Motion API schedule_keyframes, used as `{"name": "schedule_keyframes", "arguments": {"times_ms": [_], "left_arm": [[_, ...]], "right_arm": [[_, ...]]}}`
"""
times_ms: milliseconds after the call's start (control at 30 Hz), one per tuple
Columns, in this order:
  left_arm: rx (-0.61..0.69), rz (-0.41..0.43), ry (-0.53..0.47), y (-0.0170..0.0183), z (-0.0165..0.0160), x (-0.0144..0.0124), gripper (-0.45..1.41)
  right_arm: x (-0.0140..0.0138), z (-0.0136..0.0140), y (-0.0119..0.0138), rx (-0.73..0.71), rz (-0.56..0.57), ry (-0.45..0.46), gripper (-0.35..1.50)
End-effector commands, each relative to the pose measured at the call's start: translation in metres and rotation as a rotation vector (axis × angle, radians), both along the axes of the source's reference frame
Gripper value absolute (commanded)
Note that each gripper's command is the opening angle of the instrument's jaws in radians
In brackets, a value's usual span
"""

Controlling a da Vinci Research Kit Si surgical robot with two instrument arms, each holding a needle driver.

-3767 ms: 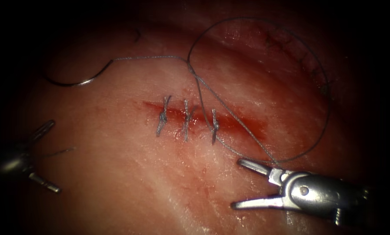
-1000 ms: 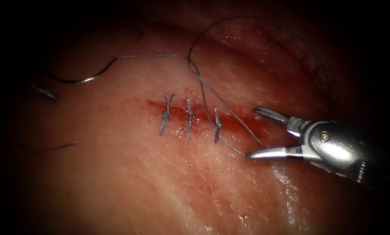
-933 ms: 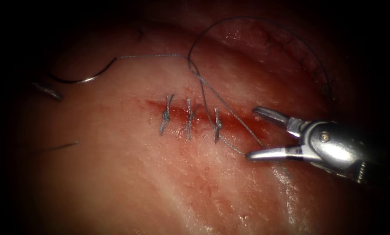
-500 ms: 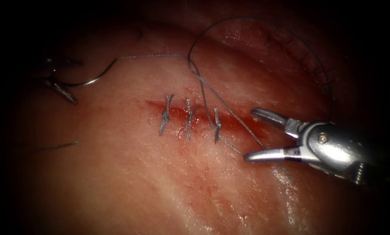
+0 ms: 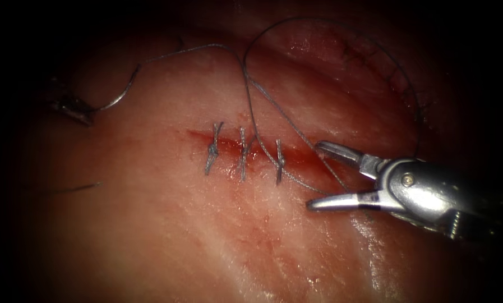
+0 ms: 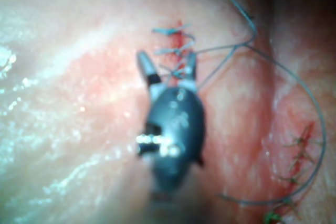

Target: Wound Closure

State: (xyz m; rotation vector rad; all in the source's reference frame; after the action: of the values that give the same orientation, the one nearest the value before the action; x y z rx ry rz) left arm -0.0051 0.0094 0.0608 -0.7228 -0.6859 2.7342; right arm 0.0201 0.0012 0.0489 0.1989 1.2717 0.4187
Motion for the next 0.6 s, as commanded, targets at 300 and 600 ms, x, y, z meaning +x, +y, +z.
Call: {"name": "schedule_keyframes", "arguments": {"times_ms": [300,600], "left_arm": [[-0.233,-0.052,-0.129,0.0005,-0.0056,-0.0061,-0.45],[-0.437,-0.14,-0.253,-0.0013,-0.0086,-0.015,-0.45]], "right_arm": [[0.0006,-0.0004,0.0004,0.213,0.11,0.076,1.2],[-0.0016,-0.0008,0.0012,0.482,0.236,0.169,1.23]]}}
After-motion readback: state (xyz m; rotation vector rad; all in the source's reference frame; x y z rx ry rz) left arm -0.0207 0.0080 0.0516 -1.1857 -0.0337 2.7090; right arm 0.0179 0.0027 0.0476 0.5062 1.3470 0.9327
